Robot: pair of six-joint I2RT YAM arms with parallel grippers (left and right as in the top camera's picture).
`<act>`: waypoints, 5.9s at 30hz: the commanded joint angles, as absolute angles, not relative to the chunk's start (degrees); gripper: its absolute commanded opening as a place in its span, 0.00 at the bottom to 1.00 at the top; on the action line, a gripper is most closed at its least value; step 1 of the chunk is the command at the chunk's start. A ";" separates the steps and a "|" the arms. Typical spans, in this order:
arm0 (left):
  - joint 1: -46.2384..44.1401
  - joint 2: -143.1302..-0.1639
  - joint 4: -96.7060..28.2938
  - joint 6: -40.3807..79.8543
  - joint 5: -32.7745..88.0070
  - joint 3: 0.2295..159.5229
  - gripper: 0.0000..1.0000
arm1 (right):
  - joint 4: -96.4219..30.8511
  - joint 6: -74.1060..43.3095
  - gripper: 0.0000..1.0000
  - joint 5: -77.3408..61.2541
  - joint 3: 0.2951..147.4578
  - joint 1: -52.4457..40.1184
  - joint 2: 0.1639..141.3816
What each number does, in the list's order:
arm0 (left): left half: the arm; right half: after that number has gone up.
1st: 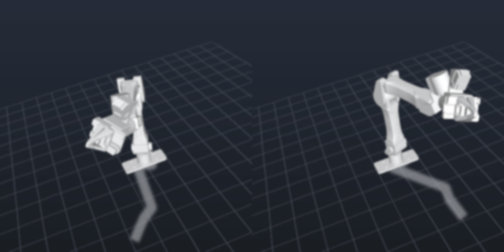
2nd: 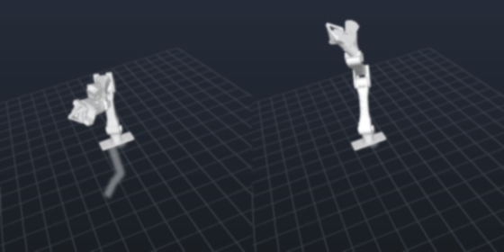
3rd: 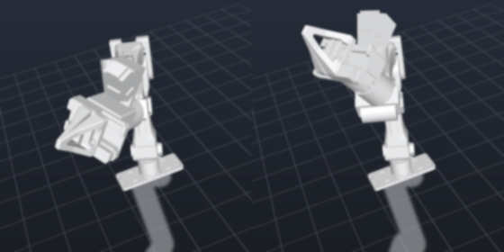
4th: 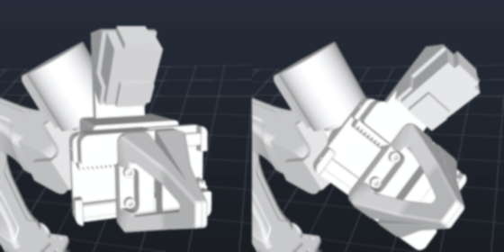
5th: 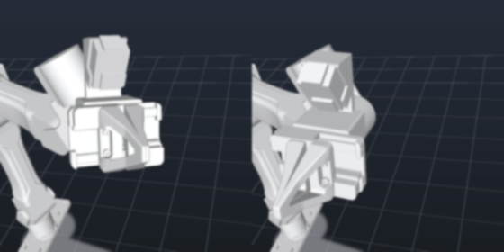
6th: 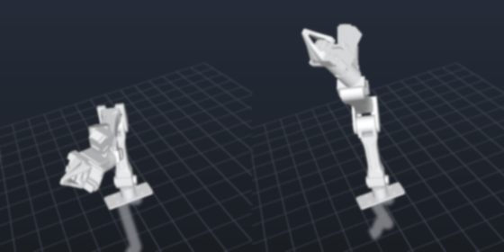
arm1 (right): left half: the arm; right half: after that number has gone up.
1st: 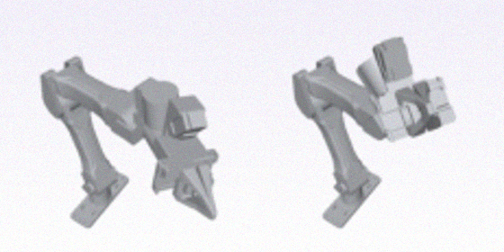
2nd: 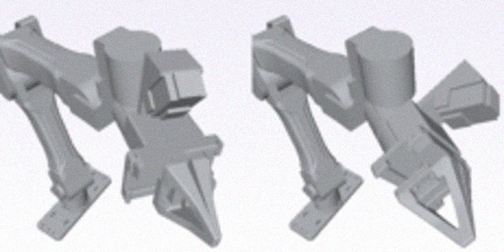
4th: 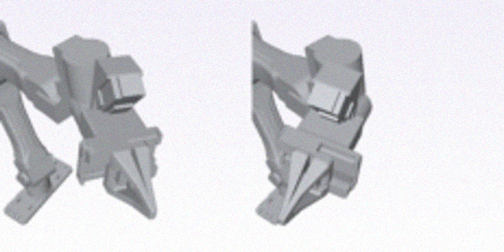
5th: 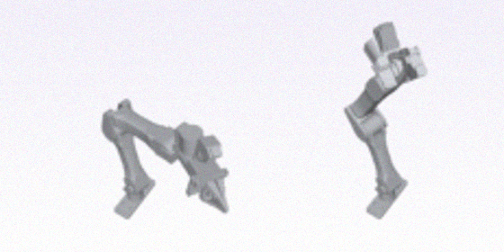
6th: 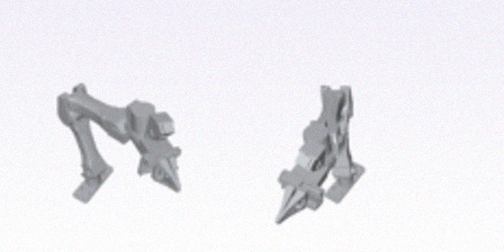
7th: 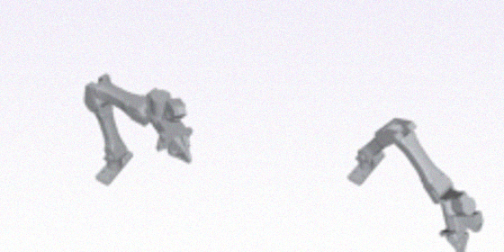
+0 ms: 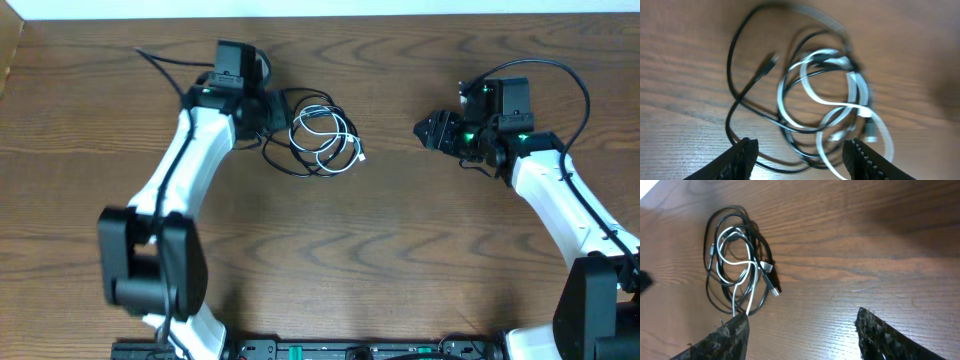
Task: Untangle cables
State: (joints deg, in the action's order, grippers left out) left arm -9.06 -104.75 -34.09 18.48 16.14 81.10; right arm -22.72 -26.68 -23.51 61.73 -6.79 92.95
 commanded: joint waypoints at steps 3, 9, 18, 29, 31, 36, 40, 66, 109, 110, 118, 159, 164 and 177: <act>-9.72 -111.59 -35.27 31.48 14.48 80.77 0.59 | -24.03 -27.24 0.64 -22.15 61.91 -6.96 93.01; -12.51 -117.62 -34.33 46.37 11.00 80.77 0.52 | -24.91 -27.66 0.65 -22.15 61.91 -6.96 93.01; -15.16 -120.46 -31.18 58.59 -1.41 80.77 0.50 | -27.77 -27.57 0.66 -20.88 61.91 -6.96 93.01; -15.20 -120.90 -29.87 58.83 -7.01 80.68 0.45 | -28.12 -27.57 0.66 -20.91 61.91 -6.96 93.01; -15.20 -121.45 -29.87 58.83 -6.92 80.68 0.45 | -28.12 -27.57 0.66 -20.91 61.91 -6.96 93.01; -15.73 -123.76 -29.89 58.81 -6.94 80.68 0.39 | -28.34 -27.57 0.66 -20.91 61.91 -6.96 93.01; -16.29 -125.32 -29.95 58.74 -6.94 80.68 0.29 | -29.02 -27.55 0.66 -20.88 61.91 -6.96 93.01; -16.47 -87.07 -11.88 20.05 23.59 82.78 0.08 | -3.40 -27.20 0.68 -47.16 61.93 -6.96 92.90; -15.11 -80.47 35.86 57.76 40.29 92.25 0.07 | 28.97 -27.83 0.48 -22.20 61.93 -19.49 97.86; -15.11 -80.16 35.86 57.76 40.14 92.25 0.07 | 29.98 -28.77 0.45 -22.20 61.93 -19.16 97.82; -15.09 -78.08 35.88 57.60 36.34 92.29 0.07 | 31.97 -34.39 0.13 -24.16 62.00 -15.16 96.62; -13.30 -84.07 4.67 48.40 55.70 92.25 0.08 | 10.81 -9.96 0.80 -43.79 62.89 -12.78 88.49; -13.30 -84.01 11.70 55.44 61.28 92.25 0.08 | 15.42 -15.70 0.75 -40.45 62.89 -12.97 89.23; -13.30 -83.99 13.02 63.51 64.97 92.25 0.07 | 17.98 -22.83 0.27 -27.24 62.92 -15.75 90.43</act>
State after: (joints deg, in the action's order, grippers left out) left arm -13.32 -85.30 12.47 61.34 62.96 91.53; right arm 20.47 -17.47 -37.15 62.41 -15.86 89.69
